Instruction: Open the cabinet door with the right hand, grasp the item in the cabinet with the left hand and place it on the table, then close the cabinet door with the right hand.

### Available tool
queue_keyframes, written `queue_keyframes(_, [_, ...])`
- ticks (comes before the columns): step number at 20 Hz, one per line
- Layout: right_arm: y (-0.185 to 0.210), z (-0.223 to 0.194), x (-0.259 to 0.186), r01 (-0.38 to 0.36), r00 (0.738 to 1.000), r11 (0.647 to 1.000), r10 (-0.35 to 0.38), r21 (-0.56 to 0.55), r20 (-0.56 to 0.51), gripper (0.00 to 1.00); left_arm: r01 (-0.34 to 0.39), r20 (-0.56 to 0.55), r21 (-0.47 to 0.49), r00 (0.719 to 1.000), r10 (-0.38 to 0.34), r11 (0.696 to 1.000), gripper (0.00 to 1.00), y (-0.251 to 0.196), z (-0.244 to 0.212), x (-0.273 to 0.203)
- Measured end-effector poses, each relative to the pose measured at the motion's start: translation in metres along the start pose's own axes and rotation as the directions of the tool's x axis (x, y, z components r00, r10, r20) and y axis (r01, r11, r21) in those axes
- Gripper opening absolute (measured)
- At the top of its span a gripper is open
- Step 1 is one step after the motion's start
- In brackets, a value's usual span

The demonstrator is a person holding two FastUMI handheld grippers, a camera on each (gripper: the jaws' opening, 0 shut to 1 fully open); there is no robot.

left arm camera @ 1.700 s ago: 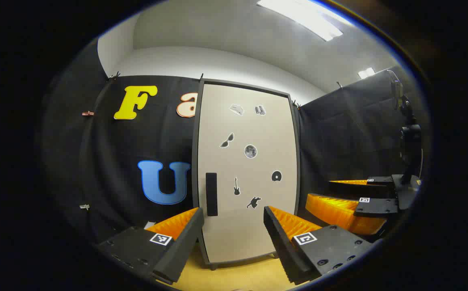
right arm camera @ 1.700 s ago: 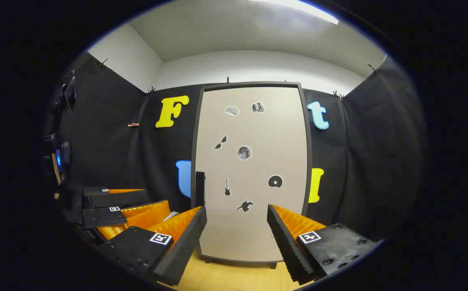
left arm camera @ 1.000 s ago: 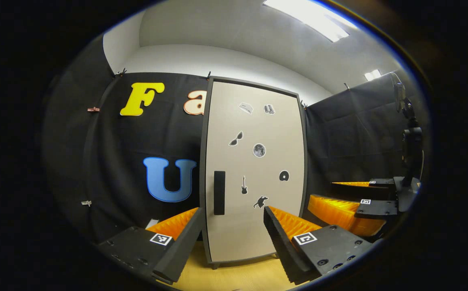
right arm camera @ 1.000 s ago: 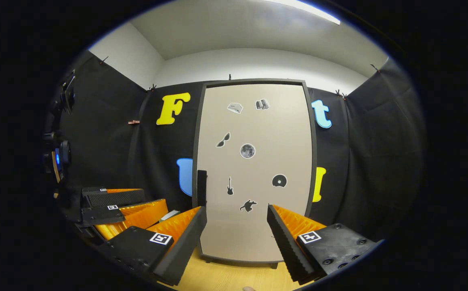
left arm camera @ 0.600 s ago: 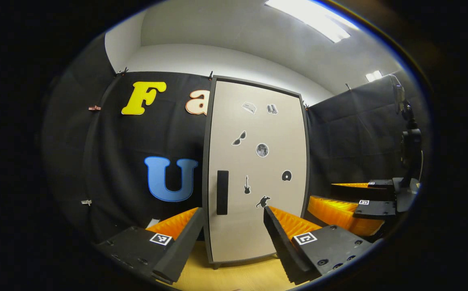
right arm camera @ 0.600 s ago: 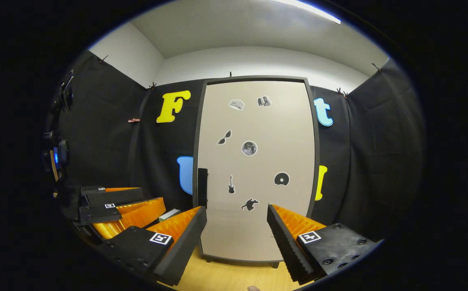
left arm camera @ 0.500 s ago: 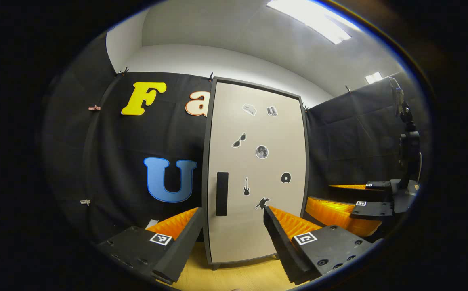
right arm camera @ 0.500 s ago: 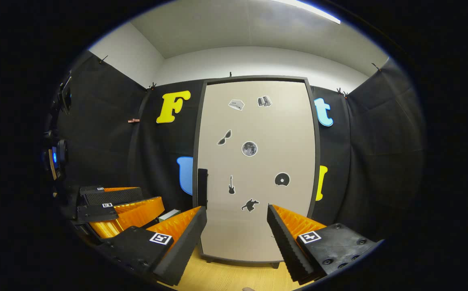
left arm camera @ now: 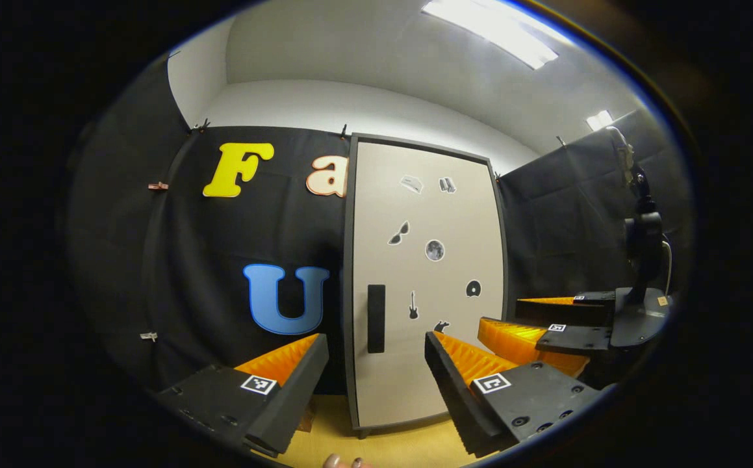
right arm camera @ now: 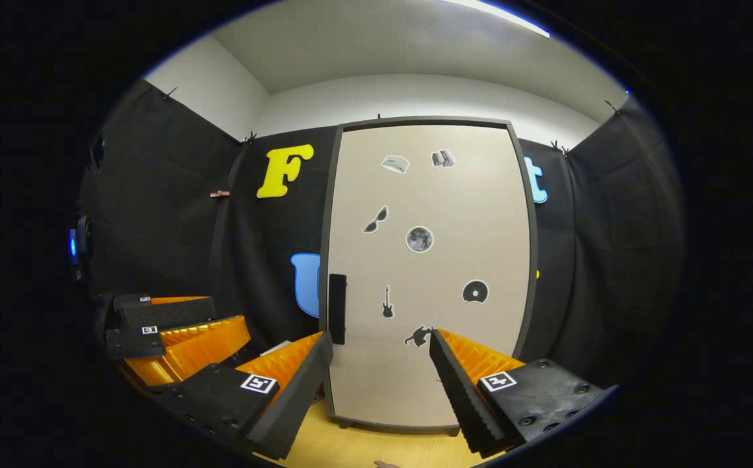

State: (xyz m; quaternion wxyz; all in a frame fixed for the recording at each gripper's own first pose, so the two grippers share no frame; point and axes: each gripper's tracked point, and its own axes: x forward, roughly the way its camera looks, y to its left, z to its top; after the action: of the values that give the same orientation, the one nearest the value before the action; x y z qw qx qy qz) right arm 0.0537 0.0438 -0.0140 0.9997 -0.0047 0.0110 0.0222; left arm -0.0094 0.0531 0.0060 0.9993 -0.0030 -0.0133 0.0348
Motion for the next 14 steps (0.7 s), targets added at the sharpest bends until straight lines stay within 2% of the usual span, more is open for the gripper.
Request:
queue_keyframes(8, [0.040, -0.010, 0.047, -0.057, 0.998, 0.998, 0.057, 0.004, -0.006, 0.98, -0.053, -0.025, -0.029, 0.998, 0.052, 0.998, 0.94, 0.045, -0.009, -0.012])
queue_keyframes(14, [0.056, -0.025, 0.094, -0.022, 1.000, 0.999, 0.023, 0.033, -0.020, 0.98, -0.112, -0.053, -0.044, 0.993, 0.110, 0.993, 0.94, 0.084, -0.021, -0.030])
